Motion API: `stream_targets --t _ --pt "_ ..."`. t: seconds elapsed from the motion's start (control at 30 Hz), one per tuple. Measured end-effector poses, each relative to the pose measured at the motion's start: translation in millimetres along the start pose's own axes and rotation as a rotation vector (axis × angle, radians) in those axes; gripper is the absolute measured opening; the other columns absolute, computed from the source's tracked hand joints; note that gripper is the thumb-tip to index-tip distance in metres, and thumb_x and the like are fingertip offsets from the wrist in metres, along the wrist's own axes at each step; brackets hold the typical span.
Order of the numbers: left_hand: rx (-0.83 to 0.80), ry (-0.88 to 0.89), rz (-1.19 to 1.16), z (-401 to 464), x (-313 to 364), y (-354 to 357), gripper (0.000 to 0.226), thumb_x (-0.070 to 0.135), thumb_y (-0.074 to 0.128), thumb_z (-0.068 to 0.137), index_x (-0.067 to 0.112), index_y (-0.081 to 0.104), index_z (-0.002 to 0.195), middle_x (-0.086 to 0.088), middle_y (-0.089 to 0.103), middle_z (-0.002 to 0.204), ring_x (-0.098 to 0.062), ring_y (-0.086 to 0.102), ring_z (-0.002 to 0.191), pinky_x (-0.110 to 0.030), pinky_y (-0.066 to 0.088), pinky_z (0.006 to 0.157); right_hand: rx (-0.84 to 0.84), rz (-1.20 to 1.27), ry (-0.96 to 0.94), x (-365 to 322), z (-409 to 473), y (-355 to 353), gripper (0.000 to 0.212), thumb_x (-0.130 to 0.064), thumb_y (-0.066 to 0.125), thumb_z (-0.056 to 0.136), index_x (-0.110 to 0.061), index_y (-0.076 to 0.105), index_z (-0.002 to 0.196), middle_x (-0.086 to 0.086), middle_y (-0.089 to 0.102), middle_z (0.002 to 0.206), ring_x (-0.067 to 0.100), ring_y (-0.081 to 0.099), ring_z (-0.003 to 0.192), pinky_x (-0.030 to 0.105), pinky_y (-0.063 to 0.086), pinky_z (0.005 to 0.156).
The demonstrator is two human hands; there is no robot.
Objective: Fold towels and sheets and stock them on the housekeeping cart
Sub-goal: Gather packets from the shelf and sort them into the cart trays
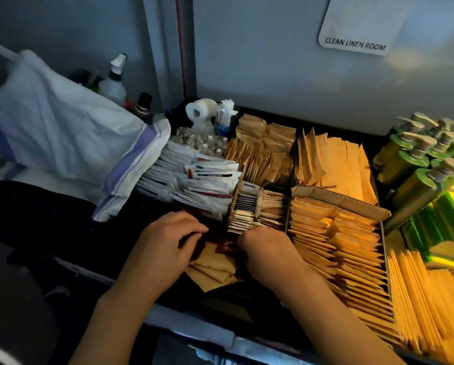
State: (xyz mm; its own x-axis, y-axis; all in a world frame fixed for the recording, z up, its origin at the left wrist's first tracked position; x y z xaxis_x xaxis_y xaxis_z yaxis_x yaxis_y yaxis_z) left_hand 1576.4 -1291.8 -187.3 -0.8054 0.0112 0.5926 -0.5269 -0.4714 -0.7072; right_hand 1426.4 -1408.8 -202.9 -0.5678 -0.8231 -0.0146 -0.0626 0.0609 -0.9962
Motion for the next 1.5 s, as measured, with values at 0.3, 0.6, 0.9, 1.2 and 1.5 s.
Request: stream_targets --t 0.3,0.6,0.9,1.2,1.5 --pt "0.081 0.013 0.000 -4.3 -22.3 -32.2 0.029 0.004 0.079 0.085 0.023 0.079 0.108 0.020 0.066 0.105 0.001 0.064 0.103 -0.012 0.048 0.093 0.187 0.177 -0.020 -12.6 -4.1 -48.6 0.021 -0.025 0.058 0.090 -0.033 0.071 0.105 -0.008 0.070 0.094 0.020 0.066 0.090 0.037 0.058 0.076" --pt "0.206 0.038 0.015 -1.9 -32.3 -66.1 0.012 0.011 0.079 0.090 0.019 0.079 0.099 0.016 0.072 0.097 -0.003 0.069 0.093 -0.031 0.056 0.085 0.337 0.583 -0.145 -57.6 21.0 -57.6 0.023 -0.011 0.071 0.085 -0.022 0.079 0.104 -0.006 0.075 0.097 0.013 0.066 0.090 0.034 0.055 0.079" --pt "0.129 0.024 0.187 -1.2 -47.4 -68.7 0.013 0.008 0.076 0.090 0.018 0.079 0.096 0.008 0.072 0.094 -0.017 0.068 0.087 -0.044 0.056 0.080 0.370 0.522 -0.176 -80.0 40.3 -38.7 0.019 -0.013 0.072 0.085 -0.019 0.079 0.102 -0.004 0.071 0.093 0.015 0.065 0.085 0.034 0.054 0.076" --pt "0.059 -0.046 0.186 -1.4 -66.5 -49.1 0.018 0.007 0.075 0.090 0.019 0.081 0.103 0.010 0.070 0.099 -0.013 0.063 0.095 -0.035 0.054 0.083 0.361 0.460 -0.111 -85.0 46.5 -24.6 0.018 -0.024 0.070 0.089 -0.023 0.075 0.107 -0.005 0.068 0.100 0.019 0.065 0.090 0.041 0.056 0.076" --pt "0.020 -0.068 0.180 -1.3 -71.7 -41.9 0.019 0.003 0.073 0.090 0.016 0.083 0.100 0.005 0.075 0.096 -0.018 0.062 0.091 -0.040 0.053 0.082 0.236 0.358 -0.123 -87.5 57.3 -6.0 0.019 -0.021 0.062 0.095 -0.022 0.077 0.108 -0.003 0.070 0.102 0.021 0.064 0.098 0.041 0.054 0.081"
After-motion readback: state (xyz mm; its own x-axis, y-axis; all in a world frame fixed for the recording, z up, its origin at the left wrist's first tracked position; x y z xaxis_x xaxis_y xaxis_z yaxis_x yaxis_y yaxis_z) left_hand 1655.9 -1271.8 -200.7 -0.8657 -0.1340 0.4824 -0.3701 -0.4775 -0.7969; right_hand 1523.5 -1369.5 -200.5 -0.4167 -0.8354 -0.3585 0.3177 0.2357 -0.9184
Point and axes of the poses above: each hand's wrist, its own z-axis towards the middle knuckle, its own y-axis out of the palm, x = y × z, the point moved 5 cm from there along z, towards the middle knuckle
